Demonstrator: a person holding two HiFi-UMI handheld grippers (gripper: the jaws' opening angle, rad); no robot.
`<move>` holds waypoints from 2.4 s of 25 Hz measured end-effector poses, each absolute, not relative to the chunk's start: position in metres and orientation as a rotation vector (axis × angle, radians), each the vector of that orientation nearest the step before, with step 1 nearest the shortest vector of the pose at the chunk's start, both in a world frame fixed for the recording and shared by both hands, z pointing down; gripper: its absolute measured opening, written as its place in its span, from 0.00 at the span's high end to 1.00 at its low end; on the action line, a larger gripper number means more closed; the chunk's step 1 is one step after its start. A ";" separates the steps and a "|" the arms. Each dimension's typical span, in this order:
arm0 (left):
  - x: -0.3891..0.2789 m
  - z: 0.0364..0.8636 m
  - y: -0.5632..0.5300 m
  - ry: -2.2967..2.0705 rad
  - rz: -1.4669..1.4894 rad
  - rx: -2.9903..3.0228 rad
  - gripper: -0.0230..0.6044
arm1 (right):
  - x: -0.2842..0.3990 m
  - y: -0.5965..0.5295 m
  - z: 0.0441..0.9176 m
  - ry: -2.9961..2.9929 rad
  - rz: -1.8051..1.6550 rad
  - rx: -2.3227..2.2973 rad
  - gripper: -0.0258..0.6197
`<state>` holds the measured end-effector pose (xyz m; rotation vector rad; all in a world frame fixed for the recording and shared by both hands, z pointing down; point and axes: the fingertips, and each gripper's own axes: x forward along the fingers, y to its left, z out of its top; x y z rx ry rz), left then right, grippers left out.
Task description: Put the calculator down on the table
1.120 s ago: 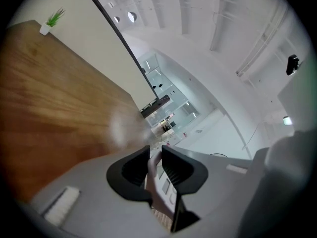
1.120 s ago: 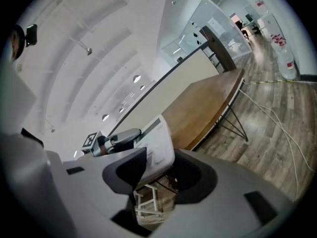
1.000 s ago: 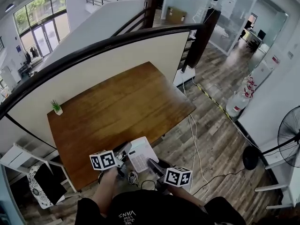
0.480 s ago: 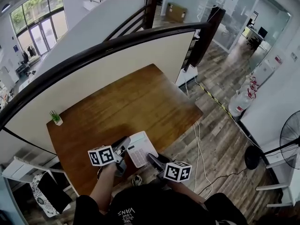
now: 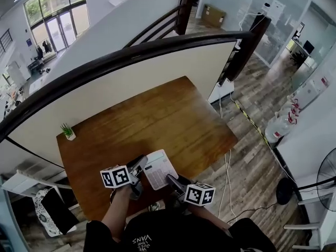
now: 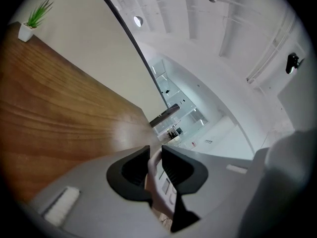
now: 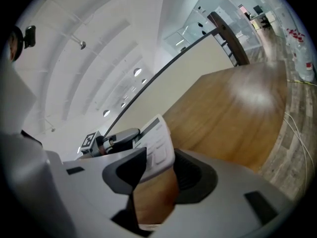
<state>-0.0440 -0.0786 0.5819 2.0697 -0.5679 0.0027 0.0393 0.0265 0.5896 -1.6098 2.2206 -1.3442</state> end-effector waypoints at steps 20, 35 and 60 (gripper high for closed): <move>-0.013 0.607 -0.222 -0.829 -0.070 1.957 0.84 | 0.095 -0.142 0.612 2.527 -1.480 -1.331 0.73; 0.000 0.628 -0.310 -0.897 -0.024 1.958 0.84 | 0.110 -0.234 0.638 2.575 -1.521 -1.232 0.73; 0.015 0.653 -0.411 -0.919 0.064 2.037 0.83 | 0.118 -0.324 0.667 2.435 -1.493 -1.349 0.72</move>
